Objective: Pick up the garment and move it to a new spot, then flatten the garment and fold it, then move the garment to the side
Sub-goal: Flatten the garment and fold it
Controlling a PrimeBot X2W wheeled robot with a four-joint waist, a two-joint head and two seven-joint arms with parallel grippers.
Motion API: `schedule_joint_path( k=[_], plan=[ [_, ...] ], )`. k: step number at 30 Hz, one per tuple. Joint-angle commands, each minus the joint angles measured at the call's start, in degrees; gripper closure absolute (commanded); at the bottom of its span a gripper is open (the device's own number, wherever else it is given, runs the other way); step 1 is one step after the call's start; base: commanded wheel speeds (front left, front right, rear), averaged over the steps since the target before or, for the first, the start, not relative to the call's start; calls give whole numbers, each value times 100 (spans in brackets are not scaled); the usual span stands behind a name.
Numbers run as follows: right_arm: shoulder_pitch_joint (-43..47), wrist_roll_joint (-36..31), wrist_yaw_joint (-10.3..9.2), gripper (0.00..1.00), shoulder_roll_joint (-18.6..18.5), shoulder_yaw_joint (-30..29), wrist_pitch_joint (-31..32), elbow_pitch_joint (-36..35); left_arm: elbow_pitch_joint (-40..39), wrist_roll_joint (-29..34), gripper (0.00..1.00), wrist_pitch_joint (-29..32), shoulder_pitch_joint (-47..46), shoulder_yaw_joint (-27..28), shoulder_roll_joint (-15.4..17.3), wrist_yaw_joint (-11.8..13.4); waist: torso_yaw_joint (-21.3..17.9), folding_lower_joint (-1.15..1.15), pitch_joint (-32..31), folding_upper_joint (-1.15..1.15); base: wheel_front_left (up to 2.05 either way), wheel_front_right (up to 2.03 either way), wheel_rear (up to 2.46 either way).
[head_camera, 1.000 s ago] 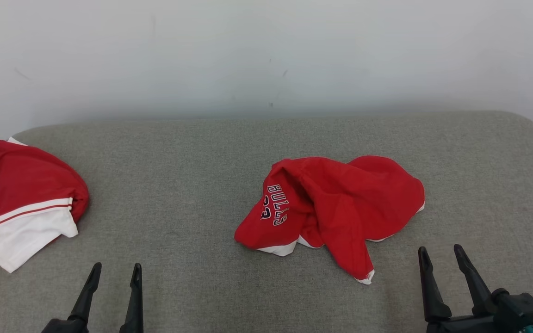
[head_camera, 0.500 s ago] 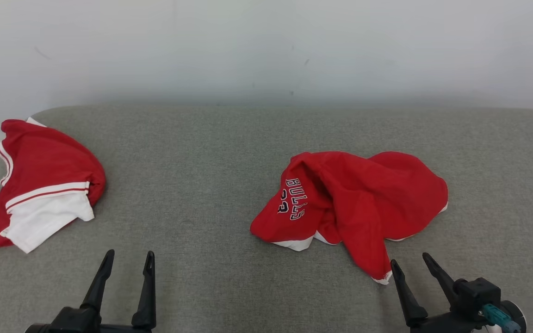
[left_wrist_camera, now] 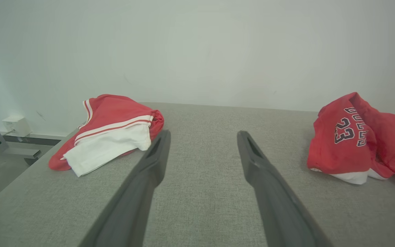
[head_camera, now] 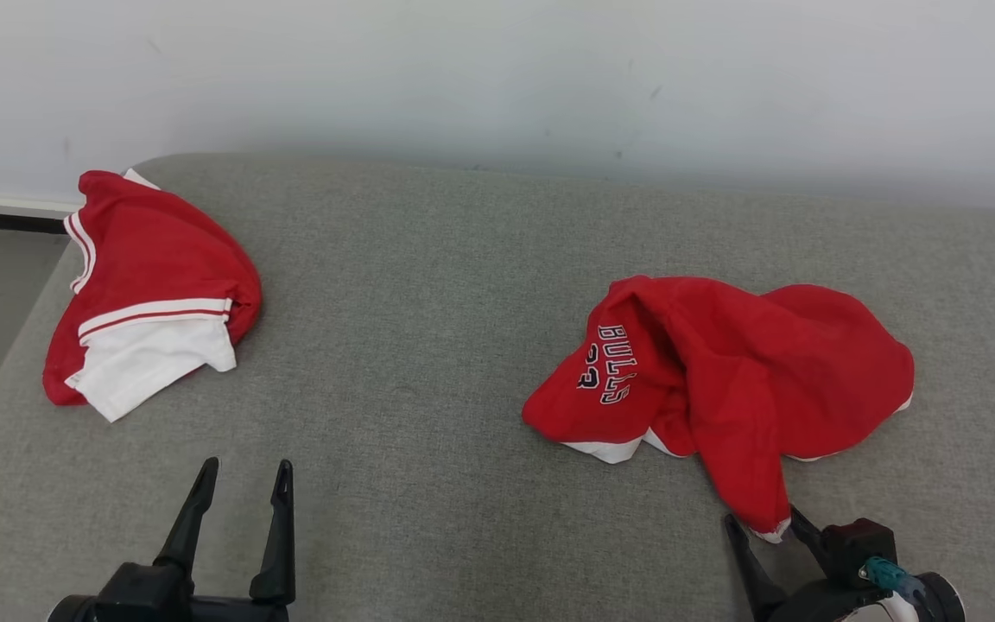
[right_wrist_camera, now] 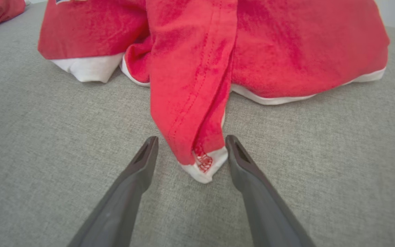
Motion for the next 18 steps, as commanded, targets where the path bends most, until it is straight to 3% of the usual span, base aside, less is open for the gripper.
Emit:
schedule_joint_path(
  k=[1,2,3,4,9,18],
  plan=[
    [-161,98,-12,10,26,88,-68,245,15,32,0,-5,-68,29,-20,-26,87,-1,37,-1,0,0,0],
    [-228,128,-12,65,19,118,-86,353,19,33,0,-5,-77,33,-26,-34,101,-1,42,-1,0,0,0],
    [-228,128,-12,65,19,118,-86,353,19,33,0,-5,-77,33,-26,-34,101,-1,42,-1,0,0,0],
    [-306,153,-12,100,24,126,-100,438,23,35,0,-5,-81,39,-28,-45,111,-1,44,-1,0,0,0],
    [-514,280,-12,100,-70,-16,-178,414,24,50,0,-5,-15,103,-40,-28,72,-1,22,-1,0,0,0],
    [-457,41,-12,100,-248,-118,-184,-1137,97,62,0,-5,9,58,-97,-63,-60,-1,-117,-1,0,0,0]
  ],
)
